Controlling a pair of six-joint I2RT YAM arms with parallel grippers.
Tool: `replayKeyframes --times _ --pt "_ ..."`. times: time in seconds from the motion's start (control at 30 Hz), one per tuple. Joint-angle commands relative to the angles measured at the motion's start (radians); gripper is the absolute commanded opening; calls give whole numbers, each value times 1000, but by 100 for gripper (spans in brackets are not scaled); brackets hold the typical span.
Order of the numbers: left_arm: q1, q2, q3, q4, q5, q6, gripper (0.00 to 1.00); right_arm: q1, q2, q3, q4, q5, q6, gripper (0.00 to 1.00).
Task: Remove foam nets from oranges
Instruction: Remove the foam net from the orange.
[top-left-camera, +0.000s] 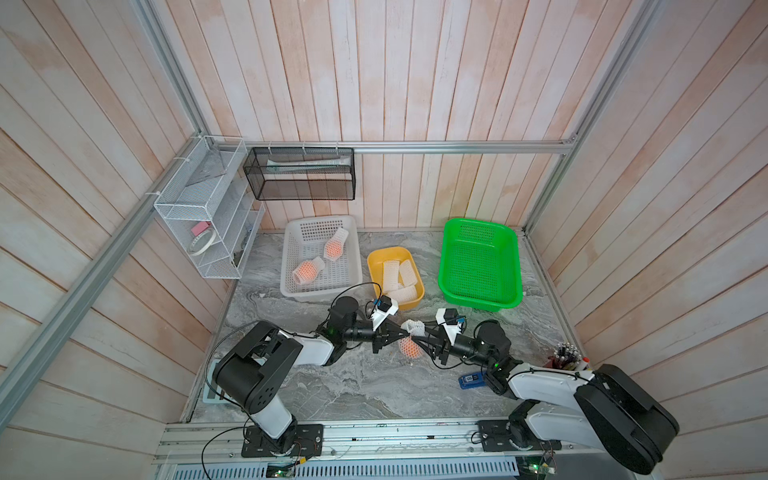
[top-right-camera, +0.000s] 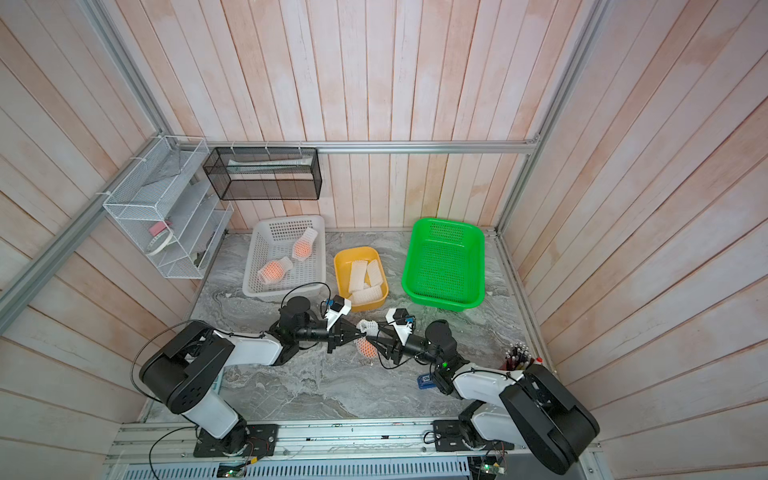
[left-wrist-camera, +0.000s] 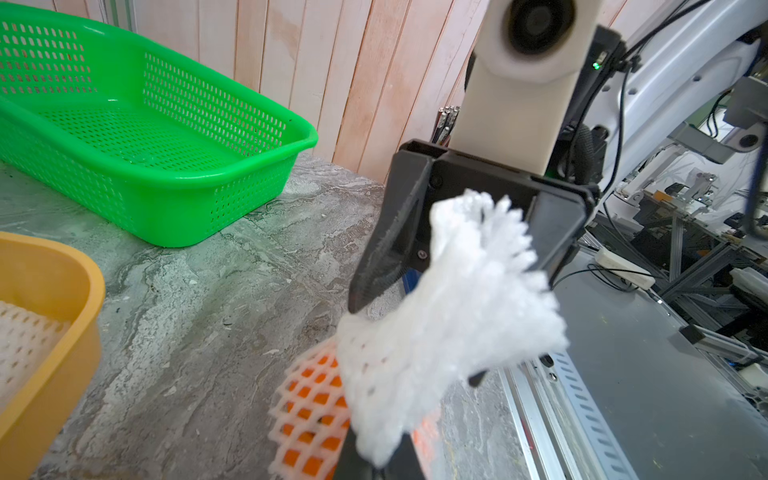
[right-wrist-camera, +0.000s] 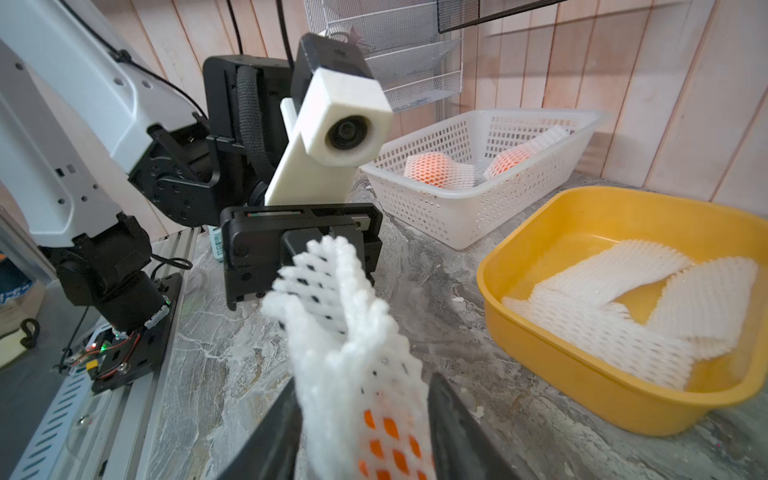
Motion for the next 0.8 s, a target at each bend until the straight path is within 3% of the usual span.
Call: replayKeyframes --times 0.0,0.27,0.4,0.7,0.77 --pt "5 -17 -1 54 -18 -30 0 -4 -30 -19 -46 1 39 56" --pt "4 23 -12 116 -42 -65 0 -5 65 -31 -8 -6 42 60" --pt "13 21 -31 174 -93 -106 0 -16 94 -64 69 19 117 60" --pt "89 -180 -38 188 -238 -196 0 6 -25 -82 -45 242 140 65" --pt "120 -224 -4 107 -282 -237 0 23 -31 -55 -112 284 130 68"
